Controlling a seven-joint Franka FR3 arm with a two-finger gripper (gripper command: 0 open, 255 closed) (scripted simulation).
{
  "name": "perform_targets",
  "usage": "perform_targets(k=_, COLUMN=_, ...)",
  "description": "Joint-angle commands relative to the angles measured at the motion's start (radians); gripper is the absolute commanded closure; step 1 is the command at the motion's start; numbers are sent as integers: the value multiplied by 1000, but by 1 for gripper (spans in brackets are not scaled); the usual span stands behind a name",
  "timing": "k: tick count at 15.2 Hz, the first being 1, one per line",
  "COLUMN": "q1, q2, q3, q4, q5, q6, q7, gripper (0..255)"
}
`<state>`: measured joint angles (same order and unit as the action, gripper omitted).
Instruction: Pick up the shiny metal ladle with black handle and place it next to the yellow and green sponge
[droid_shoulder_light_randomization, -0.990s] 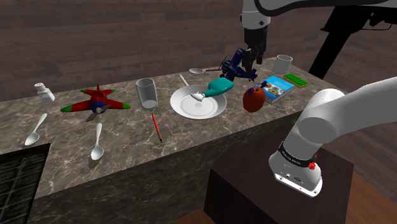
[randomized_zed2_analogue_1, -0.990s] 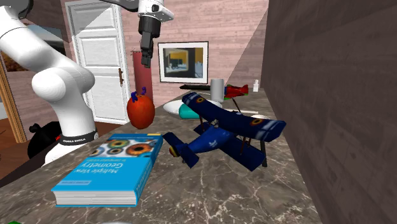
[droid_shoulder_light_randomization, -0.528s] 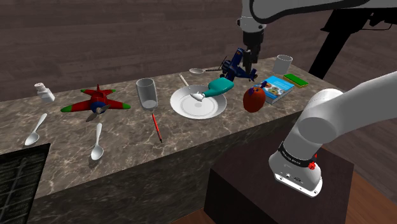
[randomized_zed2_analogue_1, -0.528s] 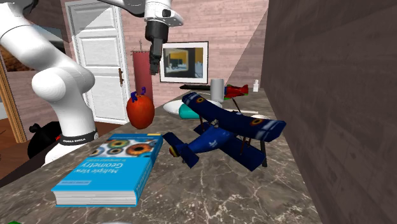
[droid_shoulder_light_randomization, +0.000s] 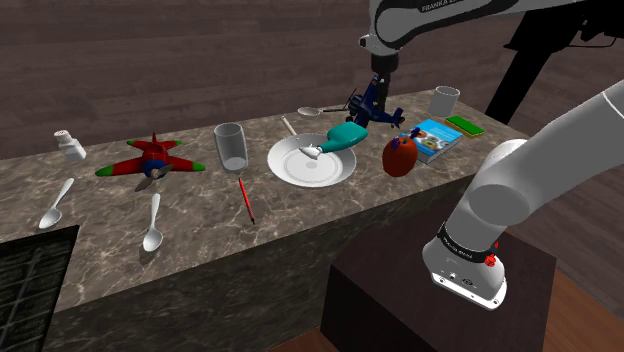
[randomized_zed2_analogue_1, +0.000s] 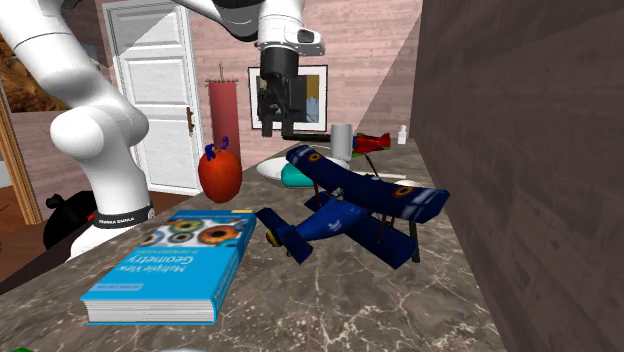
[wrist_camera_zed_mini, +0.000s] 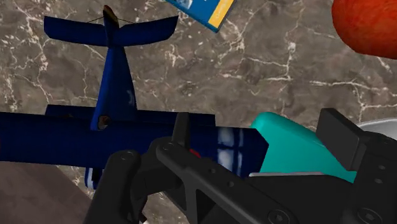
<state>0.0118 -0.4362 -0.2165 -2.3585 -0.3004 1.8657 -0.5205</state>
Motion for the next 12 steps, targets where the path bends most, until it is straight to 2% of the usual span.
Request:
perform_targets(k=1, q1=7, q2=59, q3=-32, q4=24, q5=-5, q6=54, q7=-79, gripper=0)
perform_targets(k=6, q1=25, q2=241, q3=-104, q4=130, q5=23, q6=170, q7=-283, gripper=0)
perform_targets(k=12, q1=29, q2=475, q3=-146, q4=299, q5=121, q6=268, q7=-540, gripper=0)
